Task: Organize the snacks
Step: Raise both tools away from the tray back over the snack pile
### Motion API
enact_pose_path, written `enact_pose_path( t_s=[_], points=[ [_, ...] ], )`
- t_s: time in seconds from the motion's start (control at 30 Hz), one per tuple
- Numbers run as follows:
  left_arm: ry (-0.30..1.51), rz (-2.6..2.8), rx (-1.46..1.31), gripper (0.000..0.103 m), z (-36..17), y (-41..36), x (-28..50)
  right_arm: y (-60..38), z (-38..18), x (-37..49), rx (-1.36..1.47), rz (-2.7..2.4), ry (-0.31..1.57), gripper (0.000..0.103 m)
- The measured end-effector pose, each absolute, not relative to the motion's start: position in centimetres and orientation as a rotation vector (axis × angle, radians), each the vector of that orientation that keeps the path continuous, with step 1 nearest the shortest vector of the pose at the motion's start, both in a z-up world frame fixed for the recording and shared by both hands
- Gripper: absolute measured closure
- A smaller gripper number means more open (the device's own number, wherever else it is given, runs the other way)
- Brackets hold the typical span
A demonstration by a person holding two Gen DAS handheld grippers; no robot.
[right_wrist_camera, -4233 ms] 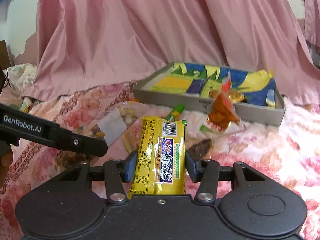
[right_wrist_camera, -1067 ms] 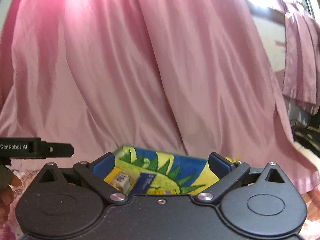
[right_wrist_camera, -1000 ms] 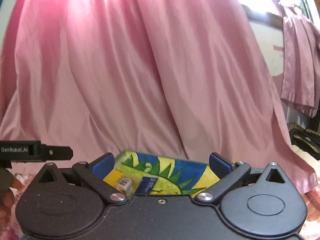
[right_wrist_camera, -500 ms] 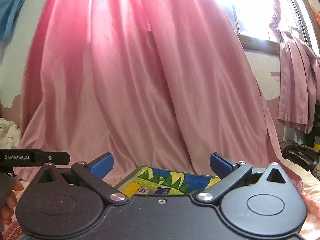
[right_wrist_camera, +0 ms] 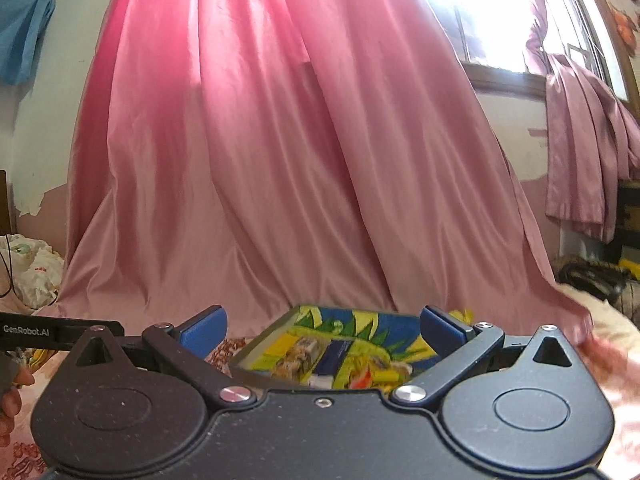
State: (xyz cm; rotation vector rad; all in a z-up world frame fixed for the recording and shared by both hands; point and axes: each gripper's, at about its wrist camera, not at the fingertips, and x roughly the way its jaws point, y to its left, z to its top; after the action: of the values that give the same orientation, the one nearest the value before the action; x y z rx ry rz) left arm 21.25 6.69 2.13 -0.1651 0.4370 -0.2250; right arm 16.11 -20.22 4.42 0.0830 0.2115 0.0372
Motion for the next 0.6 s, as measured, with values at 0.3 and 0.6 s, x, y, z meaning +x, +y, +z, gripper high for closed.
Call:
enact_pose_path(
  t_s=[0.3, 0.6],
  points=[
    [0.488, -0.240, -0.134, 0.000, 0.1, 6.4, 18.2, -19.7, 2.4, 13.6, 0.103, 0.025, 0.266, 0.001],
    [0.571, -0.217, -0.098, 0.000, -2.2, 6.5, 17.0, -18.9, 0.3, 12.2, 0.089, 0.044, 0.335, 0.001]
  ],
)
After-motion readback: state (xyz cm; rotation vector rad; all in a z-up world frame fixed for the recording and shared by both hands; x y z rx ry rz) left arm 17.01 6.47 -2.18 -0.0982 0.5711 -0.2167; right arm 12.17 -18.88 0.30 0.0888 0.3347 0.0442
